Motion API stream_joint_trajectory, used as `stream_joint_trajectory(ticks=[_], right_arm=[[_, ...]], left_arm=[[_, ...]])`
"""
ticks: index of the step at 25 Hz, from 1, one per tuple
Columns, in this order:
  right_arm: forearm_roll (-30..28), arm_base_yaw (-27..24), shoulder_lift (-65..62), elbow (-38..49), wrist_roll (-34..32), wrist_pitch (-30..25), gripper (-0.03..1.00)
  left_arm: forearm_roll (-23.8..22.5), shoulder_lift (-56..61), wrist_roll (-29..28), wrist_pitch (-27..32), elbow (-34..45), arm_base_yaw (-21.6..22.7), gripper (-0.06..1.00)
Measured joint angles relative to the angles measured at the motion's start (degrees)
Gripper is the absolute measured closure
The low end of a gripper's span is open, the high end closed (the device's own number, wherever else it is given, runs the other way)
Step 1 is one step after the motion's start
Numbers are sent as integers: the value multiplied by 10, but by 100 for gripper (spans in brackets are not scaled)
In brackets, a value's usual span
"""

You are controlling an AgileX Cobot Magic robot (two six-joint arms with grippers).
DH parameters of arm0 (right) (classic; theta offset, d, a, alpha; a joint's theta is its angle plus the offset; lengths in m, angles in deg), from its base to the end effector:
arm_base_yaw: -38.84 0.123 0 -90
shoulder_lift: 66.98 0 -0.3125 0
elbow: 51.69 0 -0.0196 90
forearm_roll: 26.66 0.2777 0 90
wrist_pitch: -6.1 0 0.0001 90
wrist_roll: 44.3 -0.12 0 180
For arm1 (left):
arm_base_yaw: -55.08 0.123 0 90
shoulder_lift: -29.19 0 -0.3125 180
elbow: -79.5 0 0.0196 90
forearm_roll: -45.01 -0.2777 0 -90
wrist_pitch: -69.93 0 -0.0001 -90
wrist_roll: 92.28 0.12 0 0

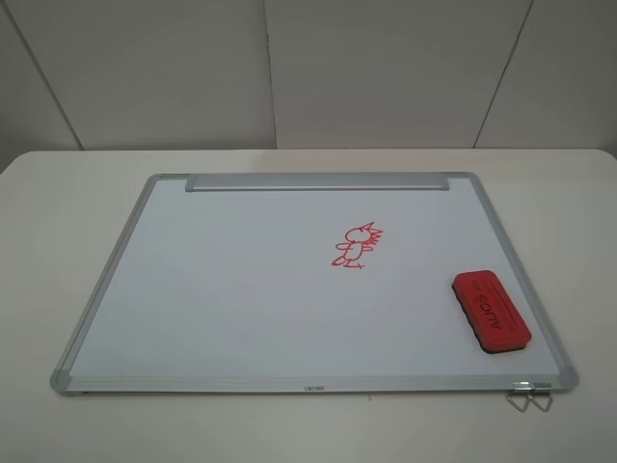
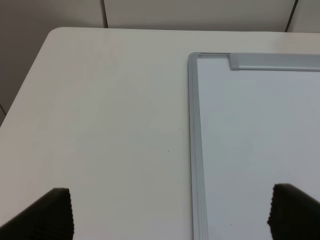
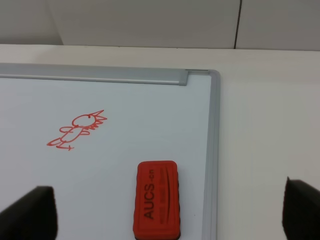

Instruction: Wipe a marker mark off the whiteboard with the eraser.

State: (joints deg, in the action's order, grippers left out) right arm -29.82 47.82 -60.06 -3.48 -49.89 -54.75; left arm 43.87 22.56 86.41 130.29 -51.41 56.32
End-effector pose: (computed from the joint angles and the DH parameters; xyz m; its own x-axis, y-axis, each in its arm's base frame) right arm 0.0149 -0.0035 0.2830 -0.4390 0.0020 -0.8985 -0.0823 0.9957 0.0425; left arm 0.0157 0.0024 0.2789 -0.4389 -0.0225 -0.8982 -0.0429 0.9991 -0.0041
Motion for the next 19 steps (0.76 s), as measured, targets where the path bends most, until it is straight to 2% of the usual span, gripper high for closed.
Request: stream_joint_trajectory(ticks=[19], right_arm=[[1, -2, 0, 0, 0, 0, 16]], left_arm=[[0, 0, 0, 0, 0, 0, 17]])
